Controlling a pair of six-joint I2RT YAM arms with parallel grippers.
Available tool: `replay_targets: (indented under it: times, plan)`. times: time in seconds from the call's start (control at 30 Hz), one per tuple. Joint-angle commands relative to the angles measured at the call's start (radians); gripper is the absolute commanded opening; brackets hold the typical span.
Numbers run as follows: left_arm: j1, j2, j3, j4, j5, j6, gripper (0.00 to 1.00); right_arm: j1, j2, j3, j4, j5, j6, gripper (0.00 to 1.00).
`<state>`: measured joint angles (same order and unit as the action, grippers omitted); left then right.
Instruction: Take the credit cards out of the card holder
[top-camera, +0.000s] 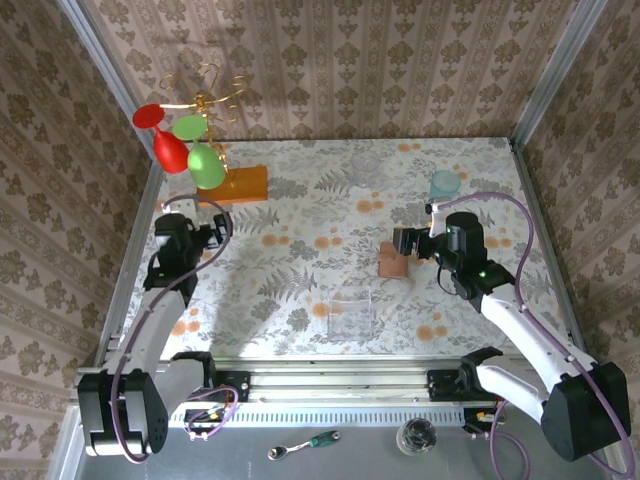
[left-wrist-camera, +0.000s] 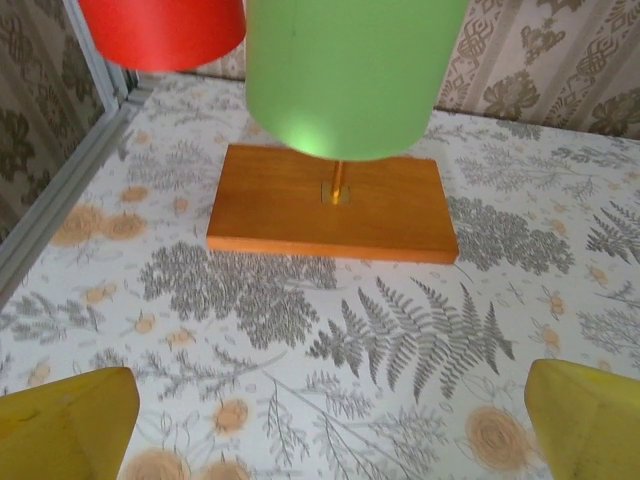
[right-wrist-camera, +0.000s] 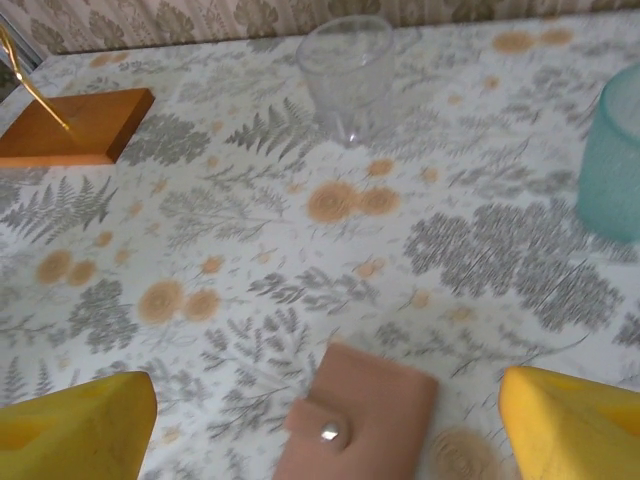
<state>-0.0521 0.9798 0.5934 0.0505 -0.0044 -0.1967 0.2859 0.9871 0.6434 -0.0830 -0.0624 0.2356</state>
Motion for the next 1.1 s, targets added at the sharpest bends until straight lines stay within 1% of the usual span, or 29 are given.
replay_targets:
  times: [0.0, 0.17, 0.3, 0.37, 0.47, 0.57, 0.67, 0.8, 0.93, 1.07]
  plan:
    - [0.0, -0.048, 0.051, -0.227, 0.014, -0.074, 1.0, 0.049, -0.011, 0.052, -0.212, 0.036, 0.151, 0.87]
    - [0.003, -0.098, 0.077, -0.331, 0.089, -0.078, 1.0, 0.119, -0.005, 0.078, -0.338, 0.035, 0.251, 0.82]
    - [0.005, -0.084, 0.141, -0.436, 0.132, -0.057, 1.0, 0.16, -0.004, 0.1, -0.436, 0.035, 0.318, 0.78]
    - [0.004, -0.061, 0.181, -0.5, 0.131, -0.052, 1.0, 0.178, -0.004, 0.097, -0.478, 0.054, 0.357, 0.74]
    - [0.006, -0.044, 0.238, -0.588, 0.181, -0.037, 1.0, 0.204, 0.0, 0.081, -0.496, 0.055, 0.38, 0.67]
    - [0.006, -0.044, 0.259, -0.639, 0.214, -0.022, 1.0, 0.234, 0.014, 0.091, -0.535, 0.064, 0.404, 0.61]
    - [0.005, -0.048, 0.271, -0.673, 0.239, 0.019, 1.0, 0.282, 0.027, 0.096, -0.548, 0.096, 0.429, 0.58]
    - [0.008, -0.071, 0.236, -0.66, 0.177, 0.044, 1.0, 0.343, 0.071, 0.105, -0.548, 0.132, 0.484, 0.56]
    - [0.011, -0.083, 0.221, -0.655, 0.185, 0.038, 1.0, 0.419, 0.113, 0.136, -0.544, 0.165, 0.512, 0.54]
    - [0.011, -0.089, 0.216, -0.655, 0.185, 0.011, 1.0, 0.463, 0.16, 0.145, -0.52, 0.167, 0.529, 0.5]
